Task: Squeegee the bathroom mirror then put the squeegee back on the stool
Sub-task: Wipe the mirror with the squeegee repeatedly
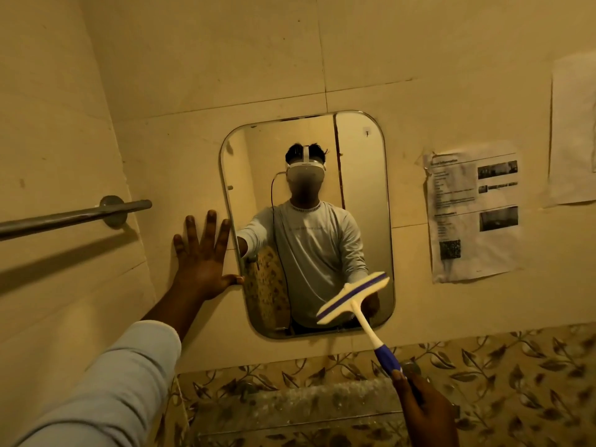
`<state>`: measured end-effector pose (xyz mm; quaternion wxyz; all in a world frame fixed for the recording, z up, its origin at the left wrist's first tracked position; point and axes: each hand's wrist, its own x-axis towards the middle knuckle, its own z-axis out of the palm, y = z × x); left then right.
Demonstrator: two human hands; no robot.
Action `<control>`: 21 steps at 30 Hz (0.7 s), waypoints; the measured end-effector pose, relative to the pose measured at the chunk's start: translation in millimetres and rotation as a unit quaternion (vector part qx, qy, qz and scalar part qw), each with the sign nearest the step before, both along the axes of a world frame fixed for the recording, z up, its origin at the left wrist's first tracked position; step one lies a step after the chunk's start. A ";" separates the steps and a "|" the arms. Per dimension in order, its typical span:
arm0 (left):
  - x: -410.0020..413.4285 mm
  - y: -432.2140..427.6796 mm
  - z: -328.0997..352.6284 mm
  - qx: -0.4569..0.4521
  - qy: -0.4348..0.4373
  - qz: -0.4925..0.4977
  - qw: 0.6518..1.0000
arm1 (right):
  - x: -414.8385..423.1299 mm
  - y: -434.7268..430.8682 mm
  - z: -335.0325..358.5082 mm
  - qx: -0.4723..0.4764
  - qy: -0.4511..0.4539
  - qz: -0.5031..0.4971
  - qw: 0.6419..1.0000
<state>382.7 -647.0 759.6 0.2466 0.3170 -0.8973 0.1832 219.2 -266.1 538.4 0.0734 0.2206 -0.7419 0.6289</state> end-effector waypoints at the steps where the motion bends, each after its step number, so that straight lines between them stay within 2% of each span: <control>1: -0.1 -0.4 0.1 -0.001 0.000 0.000 1.000 | -1.4 2.2 -4.2 0.003 -0.006 -0.002 1.000; 9: 1.4 1.8 -0.2 0.002 -0.004 0.000 1.000 | -12.4 18.9 -33.1 0.064 -0.039 0.004 0.997; 18: -0.7 0.0 -0.1 0.007 -0.004 -0.003 1.000 | -1.2 29.3 -42.5 0.000 -0.007 -0.047 0.999; 21: -1.1 -1.7 0.1 0.000 -0.005 -0.003 1.000 | 9.5 14.2 -26.7 0.005 -0.032 -0.005 0.999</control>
